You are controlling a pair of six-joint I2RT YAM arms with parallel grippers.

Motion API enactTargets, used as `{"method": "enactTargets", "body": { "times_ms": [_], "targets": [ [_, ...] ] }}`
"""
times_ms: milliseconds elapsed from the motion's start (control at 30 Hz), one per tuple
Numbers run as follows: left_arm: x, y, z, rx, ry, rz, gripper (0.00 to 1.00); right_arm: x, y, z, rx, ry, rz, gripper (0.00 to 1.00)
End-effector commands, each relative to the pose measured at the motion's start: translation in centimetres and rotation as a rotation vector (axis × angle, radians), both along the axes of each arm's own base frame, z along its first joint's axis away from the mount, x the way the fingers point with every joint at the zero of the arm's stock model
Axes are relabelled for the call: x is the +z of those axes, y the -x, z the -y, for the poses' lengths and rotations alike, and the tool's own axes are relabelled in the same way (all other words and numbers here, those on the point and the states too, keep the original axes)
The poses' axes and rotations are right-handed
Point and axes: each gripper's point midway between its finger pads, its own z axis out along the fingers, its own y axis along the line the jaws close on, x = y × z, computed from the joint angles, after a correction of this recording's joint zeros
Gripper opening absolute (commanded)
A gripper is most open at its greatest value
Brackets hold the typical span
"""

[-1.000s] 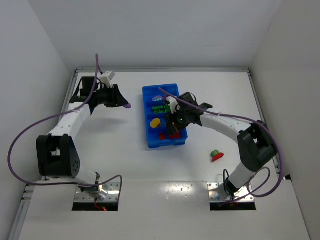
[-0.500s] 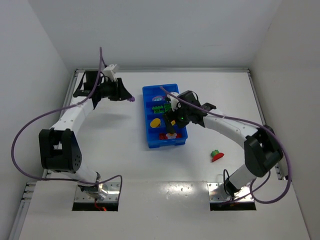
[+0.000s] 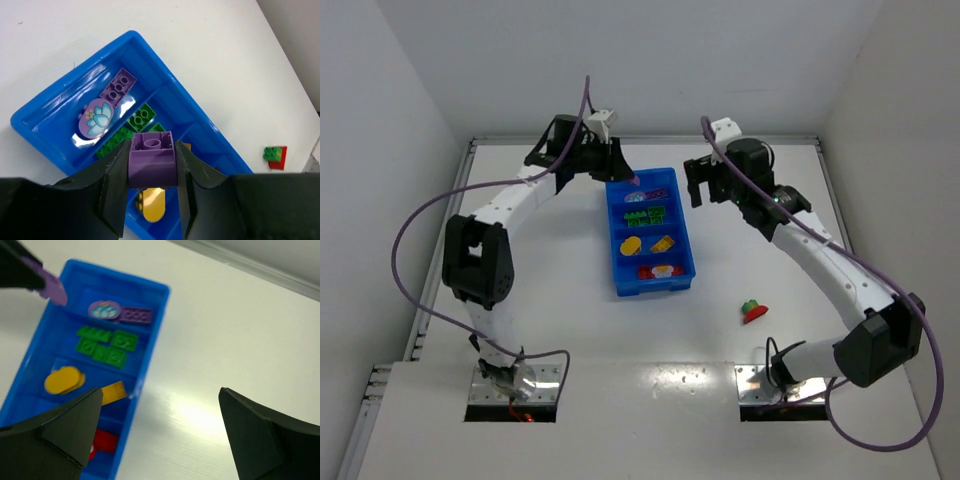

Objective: Sort the legos into containers by color

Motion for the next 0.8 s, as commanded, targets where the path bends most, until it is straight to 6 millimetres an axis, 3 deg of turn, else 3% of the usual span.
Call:
{"method": "enactTargets", "body": {
  "times_ms": [0, 100, 167, 200, 233, 367, 467, 633, 767],
  "targets": [
    [0.0, -2.7, 0.6, 0.06, 0.003, 0.017, 0.28, 4.0, -1.3, 3.9, -0.129, 0.016, 0.086, 1.0],
    [-2.0, -4.5, 1.0, 0.092, 0.002, -0.027, 0.28, 4.3, -1.8, 6.1, -0.178, 0.024, 0.063, 1.0],
    [-2.0, -5.7, 1.2, 0.106, 0.008, -0.024, 0.3, 4.4, -2.0, 7.3, -0.202, 0.029, 0.042, 1.0],
    [-3.2, -5.9, 1.8, 0.097, 0.001, -0.042, 0.32, 4.2, -2.0, 7.8, -0.207, 0.041, 0.036, 1.0],
    [-2.9, -6.7, 1.9, 0.105, 0.002, -0.027, 0.32, 4.3, -2.3, 8.1, -0.216, 0.042, 0.035, 1.0],
    [-4.6, -7.9, 2.2, 0.119, -0.004, -0.05, 0.38, 4.2, -2.6, 9.2, -0.23, 0.041, 0.033, 1.0],
    [-6.2, -8.5, 2.0, 0.134, -0.031, -0.07, 0.49, 3.7, -2.7, 9.7, -0.236, 0.056, 0.017, 1.0],
    [-7.2, -8.1, 2.6, 0.104, -0.046, -0.087, 0.64, 1.4, -2.5, 10.1, -0.148, 0.155, -0.032, 1.0],
    [-6.7, -8.0, 2.9, 0.073, -0.041, -0.07, 0.68, -1.4, -0.7, 9.3, 0.019, 0.218, -0.107, 1.0]
  ]
}}
